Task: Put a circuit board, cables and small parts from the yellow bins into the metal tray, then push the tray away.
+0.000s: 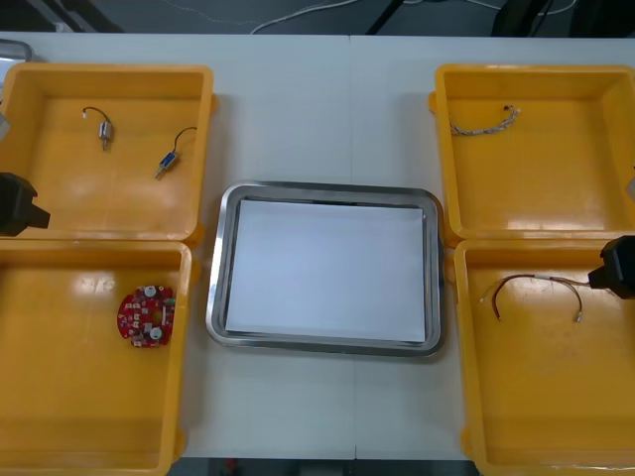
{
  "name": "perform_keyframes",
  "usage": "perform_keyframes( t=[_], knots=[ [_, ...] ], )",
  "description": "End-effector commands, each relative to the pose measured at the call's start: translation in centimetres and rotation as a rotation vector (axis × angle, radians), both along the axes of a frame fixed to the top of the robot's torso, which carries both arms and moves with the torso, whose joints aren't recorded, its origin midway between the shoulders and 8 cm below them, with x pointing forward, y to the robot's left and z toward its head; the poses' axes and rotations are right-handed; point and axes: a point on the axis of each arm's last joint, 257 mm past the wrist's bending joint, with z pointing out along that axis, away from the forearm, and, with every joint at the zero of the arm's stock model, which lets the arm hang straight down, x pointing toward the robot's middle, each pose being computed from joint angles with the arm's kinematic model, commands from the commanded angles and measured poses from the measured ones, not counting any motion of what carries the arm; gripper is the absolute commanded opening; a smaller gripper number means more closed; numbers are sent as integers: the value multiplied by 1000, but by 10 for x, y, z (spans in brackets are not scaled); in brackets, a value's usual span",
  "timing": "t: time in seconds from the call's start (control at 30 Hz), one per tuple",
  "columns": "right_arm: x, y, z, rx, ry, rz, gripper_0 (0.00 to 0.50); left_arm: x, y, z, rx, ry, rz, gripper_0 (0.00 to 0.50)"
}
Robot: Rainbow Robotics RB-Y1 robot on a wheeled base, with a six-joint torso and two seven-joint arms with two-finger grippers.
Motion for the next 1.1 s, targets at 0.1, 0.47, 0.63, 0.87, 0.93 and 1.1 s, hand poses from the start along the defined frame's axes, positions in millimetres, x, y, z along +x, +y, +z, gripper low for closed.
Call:
perform_keyframes(
  t=[0.1, 0.47, 0.63, 0.87, 0.93, 1.1],
  knots=[
    [2, 0, 8, -6, -36, 13, 500, -2, 3, 7, -15, -23, 44, 500],
    [2, 0, 8, -6, -36, 13, 500, -2, 3, 7, -15, -23, 44, 500],
    [2, 0, 8, -6, -36, 13, 500, -2, 3, 7, -15, -23, 44, 500],
    [2, 0, 8, -6, -36, 13, 500, -2, 3, 7, -15, -23, 44, 500],
    [2, 0, 8, -6, -36, 13, 500, -2, 3, 7, -15, -23, 44, 500],
    [2, 0, 8, -6, -36, 13, 500, -2, 3, 7, -15, -23, 44, 500]
  ],
)
